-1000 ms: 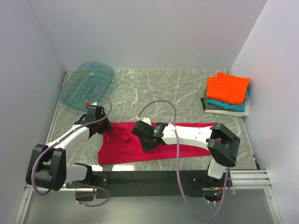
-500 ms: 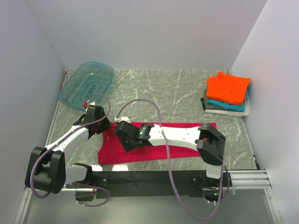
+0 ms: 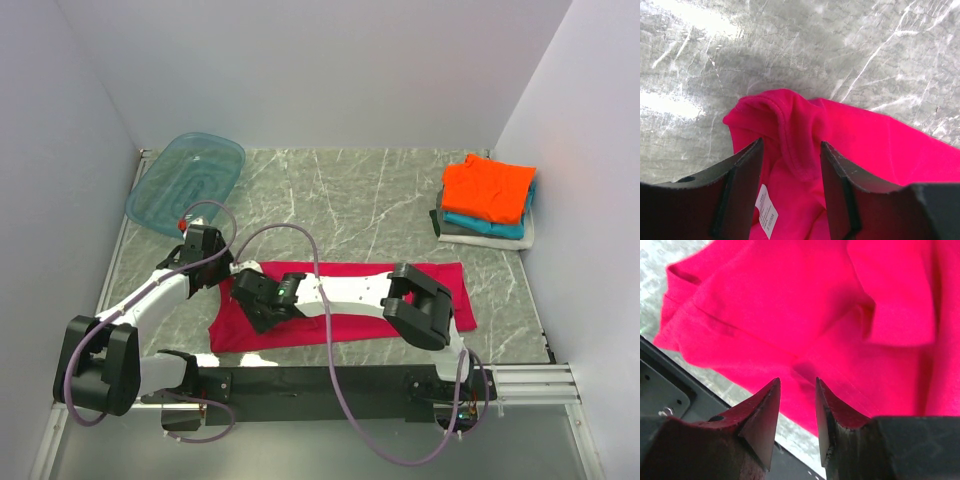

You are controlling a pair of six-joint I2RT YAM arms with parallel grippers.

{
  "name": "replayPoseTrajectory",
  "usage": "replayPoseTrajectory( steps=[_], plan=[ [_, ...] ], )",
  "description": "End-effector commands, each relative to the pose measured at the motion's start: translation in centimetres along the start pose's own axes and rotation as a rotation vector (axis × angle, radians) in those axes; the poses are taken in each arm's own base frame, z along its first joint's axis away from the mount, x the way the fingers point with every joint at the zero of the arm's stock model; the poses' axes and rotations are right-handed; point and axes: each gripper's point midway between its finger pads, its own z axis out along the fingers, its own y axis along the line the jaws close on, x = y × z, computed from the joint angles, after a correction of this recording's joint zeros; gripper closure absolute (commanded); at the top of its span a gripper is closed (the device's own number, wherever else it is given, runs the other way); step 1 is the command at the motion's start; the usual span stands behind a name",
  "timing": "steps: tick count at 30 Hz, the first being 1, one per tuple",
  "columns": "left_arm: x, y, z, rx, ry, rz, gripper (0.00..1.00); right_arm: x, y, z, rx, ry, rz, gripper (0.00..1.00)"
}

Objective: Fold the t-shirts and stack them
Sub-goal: Fold the tshirt

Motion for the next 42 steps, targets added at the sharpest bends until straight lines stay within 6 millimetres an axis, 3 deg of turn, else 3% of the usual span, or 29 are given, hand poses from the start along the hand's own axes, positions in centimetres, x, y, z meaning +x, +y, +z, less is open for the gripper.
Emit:
replayPoseTrajectory(
  steps=[1, 13, 16, 17, 19, 23, 29, 37, 42],
  plan=[
    [-1.1, -0.5, -0.5, 0.017, -0.043, -0.006, 0.45, -2.3, 1.6, 0.2, -0.032, -0.068, -0.016, 0.58],
    [-1.3, -0.2, -0.7, 0.006, -0.057, -0.010, 0.44, -1.8, -0.6, 2.8, 0.090, -0.073, -0.017, 0.59],
    [-1.3, 0.0, -0.6, -0.007, -0.055, -0.010, 0.43, -1.7, -1.0, 2.7, 0.106, -0.075, -0.010, 0.74],
    [-1.3, 0.0, -0.5, -0.007, -0.055, -0.010, 0.43, -2.2, -0.8, 2.1, 0.102, -0.094, -0.005, 0.86],
    [-1.3, -0.1, -0.5, -0.004, -0.057, -0.009, 0.43, -2.3, -0.9, 1.3, 0.099, -0.107, -0.001, 1.00],
    [-1.4, -0.1, -0.5, -0.008, -0.059, -0.008, 0.43, -3.2, -0.2, -1.1, 0.053, -0.135, 0.004, 1.00],
    [-1.5, 0.1, -0.4, -0.020, -0.058, -0.010, 0.43, -1.8, 1.4, -3.2, -0.013, -0.091, -0.009, 1.00],
    [-1.6, 0.2, -0.6, -0.020, -0.064, -0.013, 0.43, -0.3, 5.3, -3.8, -0.167, -0.045, -0.040, 1.00],
    [-1.5, 0.5, -0.7, -0.030, -0.069, -0.019, 0.43, 0.6, 4.8, -2.7, -0.129, -0.001, -0.052, 1.00]
  ],
)
